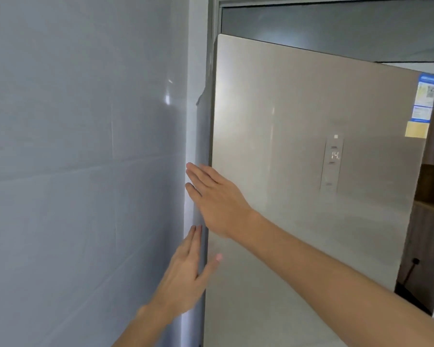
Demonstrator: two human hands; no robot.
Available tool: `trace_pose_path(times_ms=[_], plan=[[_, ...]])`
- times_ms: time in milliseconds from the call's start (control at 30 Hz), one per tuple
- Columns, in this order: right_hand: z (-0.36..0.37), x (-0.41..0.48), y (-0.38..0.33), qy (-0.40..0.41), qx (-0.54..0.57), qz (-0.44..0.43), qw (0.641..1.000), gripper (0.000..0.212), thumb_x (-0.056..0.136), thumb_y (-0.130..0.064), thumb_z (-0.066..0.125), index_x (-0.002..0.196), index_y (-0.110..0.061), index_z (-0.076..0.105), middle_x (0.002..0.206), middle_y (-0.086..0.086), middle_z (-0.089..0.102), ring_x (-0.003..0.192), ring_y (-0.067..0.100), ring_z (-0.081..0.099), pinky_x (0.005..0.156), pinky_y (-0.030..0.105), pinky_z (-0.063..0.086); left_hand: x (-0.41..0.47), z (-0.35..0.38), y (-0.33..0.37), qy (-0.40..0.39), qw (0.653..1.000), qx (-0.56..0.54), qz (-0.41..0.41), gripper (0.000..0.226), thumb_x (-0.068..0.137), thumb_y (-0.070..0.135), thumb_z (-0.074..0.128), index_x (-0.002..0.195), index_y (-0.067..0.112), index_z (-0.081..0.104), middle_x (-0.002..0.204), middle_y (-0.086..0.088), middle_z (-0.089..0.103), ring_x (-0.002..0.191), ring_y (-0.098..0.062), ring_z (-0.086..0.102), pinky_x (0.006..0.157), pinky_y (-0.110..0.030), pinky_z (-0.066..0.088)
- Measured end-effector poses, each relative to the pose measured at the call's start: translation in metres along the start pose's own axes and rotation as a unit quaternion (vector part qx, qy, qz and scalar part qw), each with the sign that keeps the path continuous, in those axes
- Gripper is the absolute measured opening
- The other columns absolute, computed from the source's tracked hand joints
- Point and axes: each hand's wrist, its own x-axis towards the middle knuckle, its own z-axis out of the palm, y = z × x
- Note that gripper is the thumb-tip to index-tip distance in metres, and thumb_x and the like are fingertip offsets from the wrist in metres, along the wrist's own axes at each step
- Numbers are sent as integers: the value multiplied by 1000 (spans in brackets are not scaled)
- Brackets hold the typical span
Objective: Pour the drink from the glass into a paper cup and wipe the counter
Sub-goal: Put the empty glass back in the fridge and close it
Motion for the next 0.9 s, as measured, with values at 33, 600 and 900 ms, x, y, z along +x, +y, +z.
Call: trace_pose_path(times_ms=[33,600,900], plan=[[8,7,0,-5,-7,1,1000,75,83,-19,1,152,0,26,161,23,11,151,33,0,117,41,-15,9,3,-7,6,1000,2,-1,95,88,80,24,160,24,-5,167,13,-3,152,0,-2,126,-33,11],[29,18,-9,-18,68,32,997,59,98,-41,43,146,-6,42,155,16,35,149,30,19,120,40,-7,14,27,-41,24,999,-21,-21,83,91,72,38,157,24,20,154,8,37,138,-11,42,106,-32,45],[8,-107,-23,-51,246,128,959,63,91,-24,53,149,-5,36,157,12,34,146,26,27,120,34,16,-12,15,8,93,993,69,-38,28,91,38,60,106,19,46,81,3,63,68,-21,65,58,-34,51]])
